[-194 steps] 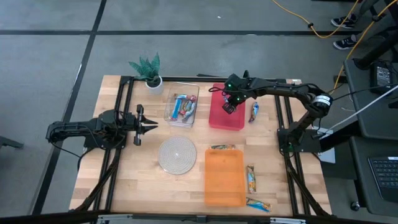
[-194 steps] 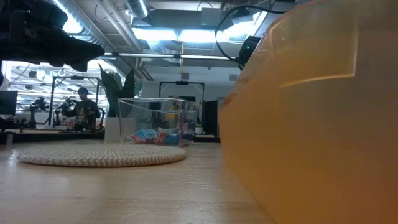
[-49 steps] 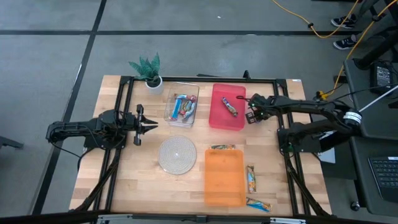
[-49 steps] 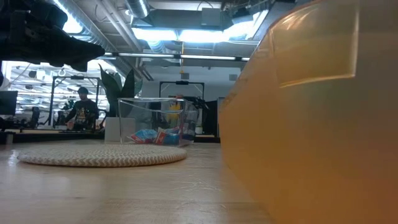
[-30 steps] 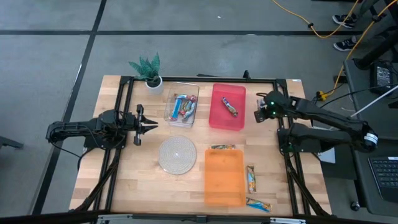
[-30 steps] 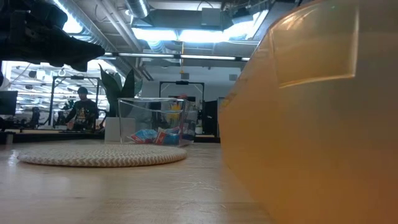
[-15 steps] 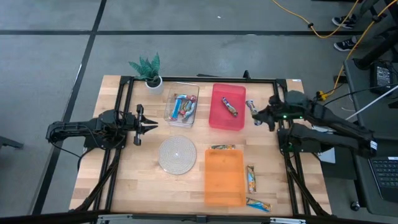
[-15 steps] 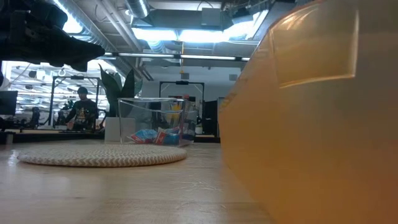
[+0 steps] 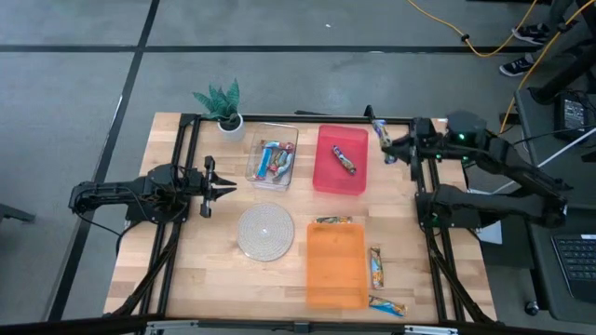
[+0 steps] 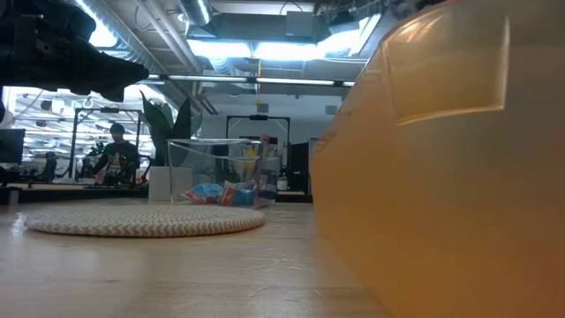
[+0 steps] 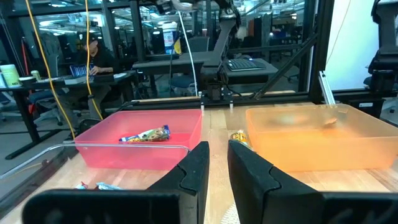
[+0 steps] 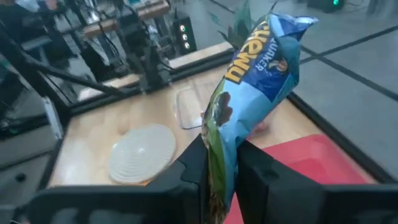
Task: Pick and place Granola Bars by type
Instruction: Put the blue granola bar into the red bin
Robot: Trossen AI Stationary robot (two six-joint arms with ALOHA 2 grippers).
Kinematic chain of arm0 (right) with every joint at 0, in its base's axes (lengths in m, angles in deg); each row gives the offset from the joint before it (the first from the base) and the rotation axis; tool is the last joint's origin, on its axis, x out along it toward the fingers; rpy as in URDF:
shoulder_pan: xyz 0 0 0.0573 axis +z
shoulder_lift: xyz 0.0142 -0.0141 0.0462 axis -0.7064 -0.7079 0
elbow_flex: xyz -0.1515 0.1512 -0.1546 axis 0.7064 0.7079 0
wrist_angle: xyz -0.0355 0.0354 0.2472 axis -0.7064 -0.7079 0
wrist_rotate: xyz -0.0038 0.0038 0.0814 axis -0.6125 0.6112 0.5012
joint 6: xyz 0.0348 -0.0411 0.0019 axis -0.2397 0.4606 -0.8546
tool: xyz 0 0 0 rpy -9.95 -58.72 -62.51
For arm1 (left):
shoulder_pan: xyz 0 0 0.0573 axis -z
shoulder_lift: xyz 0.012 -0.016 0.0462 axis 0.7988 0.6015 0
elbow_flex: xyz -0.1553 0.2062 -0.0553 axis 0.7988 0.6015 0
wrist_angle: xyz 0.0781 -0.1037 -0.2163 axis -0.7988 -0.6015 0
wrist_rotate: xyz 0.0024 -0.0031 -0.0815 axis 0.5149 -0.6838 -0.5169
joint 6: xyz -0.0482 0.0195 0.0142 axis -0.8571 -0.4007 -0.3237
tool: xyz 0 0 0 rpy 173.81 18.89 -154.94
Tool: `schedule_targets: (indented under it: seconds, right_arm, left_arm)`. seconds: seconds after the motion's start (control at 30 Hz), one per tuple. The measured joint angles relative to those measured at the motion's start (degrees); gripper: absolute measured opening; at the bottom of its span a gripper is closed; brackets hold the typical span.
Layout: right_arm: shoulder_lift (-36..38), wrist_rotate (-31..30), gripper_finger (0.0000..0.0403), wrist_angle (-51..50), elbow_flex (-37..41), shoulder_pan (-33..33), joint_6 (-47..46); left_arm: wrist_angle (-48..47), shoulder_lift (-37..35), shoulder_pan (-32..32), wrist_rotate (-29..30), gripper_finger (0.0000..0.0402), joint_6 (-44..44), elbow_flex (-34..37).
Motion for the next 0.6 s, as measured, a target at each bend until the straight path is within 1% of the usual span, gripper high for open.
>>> schedule_targets:
  seconds: [0.1, 0.2, 0.37, 0.47, 0.6]
  right_arm:
    - [-5.6, -0.1, 0.0063, 0.0, -3.3, -1.2, 3.3]
    - [-11.3, -0.2, 0.0063, 0.0, -4.6, -3.2, 6.4]
    - [-19.0, -0.4, 0.0063, -0.1, -4.7, -6.0, 6.7]
    - [-22.8, -0.2, 0.0063, 0.0, -4.8, -7.1, 8.9]
    - [-28.5, -0.3, 0.0063, 1.4, -4.8, -8.3, 9.7]
  left_arm:
    - [0.0, 0.0, 0.0, 0.0, 0.0055, 0.0, 0.0]
    - [0.0, 0.0, 0.0, 0.0, 0.0055, 0.0, 0.0]
    - [0.0, 0.0, 0.0, 0.0, 0.0055, 0.0, 0.0]
    - [0.0, 0.0, 0.0, 0.0, 0.0055, 0.0, 0.0]
    - [0.0, 0.0, 0.0, 0.0, 0.0055, 0.0, 0.0]
